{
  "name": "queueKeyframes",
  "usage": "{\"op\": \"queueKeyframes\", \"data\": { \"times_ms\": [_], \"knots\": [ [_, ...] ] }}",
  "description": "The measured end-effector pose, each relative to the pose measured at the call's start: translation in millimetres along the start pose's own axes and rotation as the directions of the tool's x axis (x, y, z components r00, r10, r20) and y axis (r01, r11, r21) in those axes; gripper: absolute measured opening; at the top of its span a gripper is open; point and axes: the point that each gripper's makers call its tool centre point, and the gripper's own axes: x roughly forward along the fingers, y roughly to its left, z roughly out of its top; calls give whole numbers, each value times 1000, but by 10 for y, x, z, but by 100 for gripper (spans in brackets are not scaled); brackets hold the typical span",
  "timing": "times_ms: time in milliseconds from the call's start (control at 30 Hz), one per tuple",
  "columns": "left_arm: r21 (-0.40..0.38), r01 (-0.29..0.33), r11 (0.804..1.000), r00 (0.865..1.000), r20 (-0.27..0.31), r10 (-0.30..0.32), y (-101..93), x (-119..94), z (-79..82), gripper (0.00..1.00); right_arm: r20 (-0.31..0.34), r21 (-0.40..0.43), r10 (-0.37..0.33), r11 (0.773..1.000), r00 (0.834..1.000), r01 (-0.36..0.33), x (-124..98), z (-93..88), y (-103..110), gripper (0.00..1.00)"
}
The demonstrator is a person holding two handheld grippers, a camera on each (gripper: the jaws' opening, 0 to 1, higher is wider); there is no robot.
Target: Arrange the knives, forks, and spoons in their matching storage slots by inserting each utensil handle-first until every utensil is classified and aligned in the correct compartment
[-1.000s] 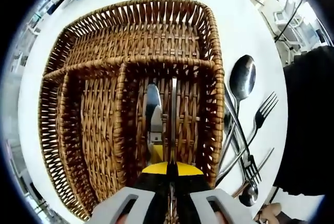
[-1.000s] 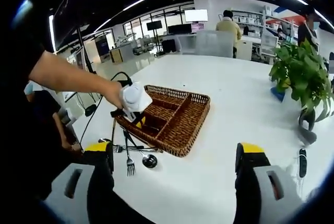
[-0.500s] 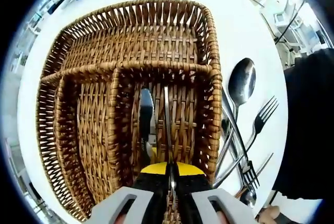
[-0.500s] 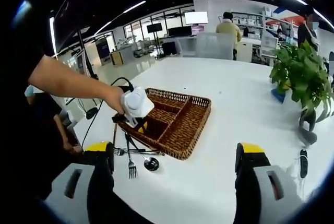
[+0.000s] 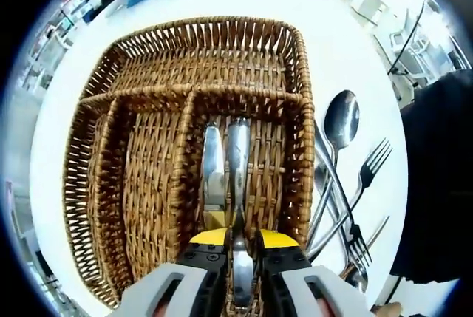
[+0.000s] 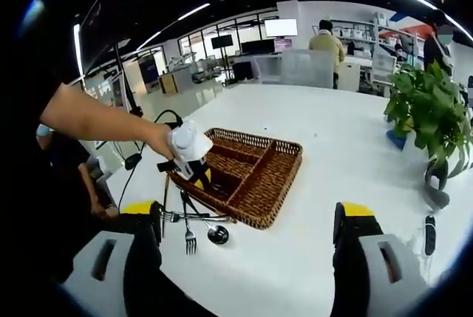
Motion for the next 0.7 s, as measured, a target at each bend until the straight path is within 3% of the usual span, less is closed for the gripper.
{"op": "queueKeyframes", "data": {
  "times_ms": [167,267,333,433,533,600,667,700],
  "knots": [
    [-31,-52,998,991,119,56,114,-171,75,26,5,-8,3,1000,1000,-3,-13,30,32,99],
    [-111,-78,991,978,186,98,202,-392,66,28,13,-14,3,1000,1000,-2,-22,74,38,99],
    [-157,-108,982,961,235,143,277,-512,79,35,18,-15,2,1000,1000,-2,-23,100,36,99],
    [-246,-89,965,928,332,170,294,-758,84,42,27,-21,3,1000,1000,-2,-23,161,32,99],
    [-325,-80,942,885,412,217,307,-993,64,51,37,-32,4,999,999,-2,-23,224,28,99],
    [-349,-75,934,875,427,230,279,-1074,9,58,42,-34,5,999,999,-3,-20,250,21,99],
    [-369,-88,925,873,418,249,252,-1133,-94,63,48,-38,5,999,999,-3,-21,283,13,99],
    [-383,-92,919,863,431,265,225,-1191,-128,65,54,-40,5,999,999,-3,-24,307,7,99]
  ]
}}
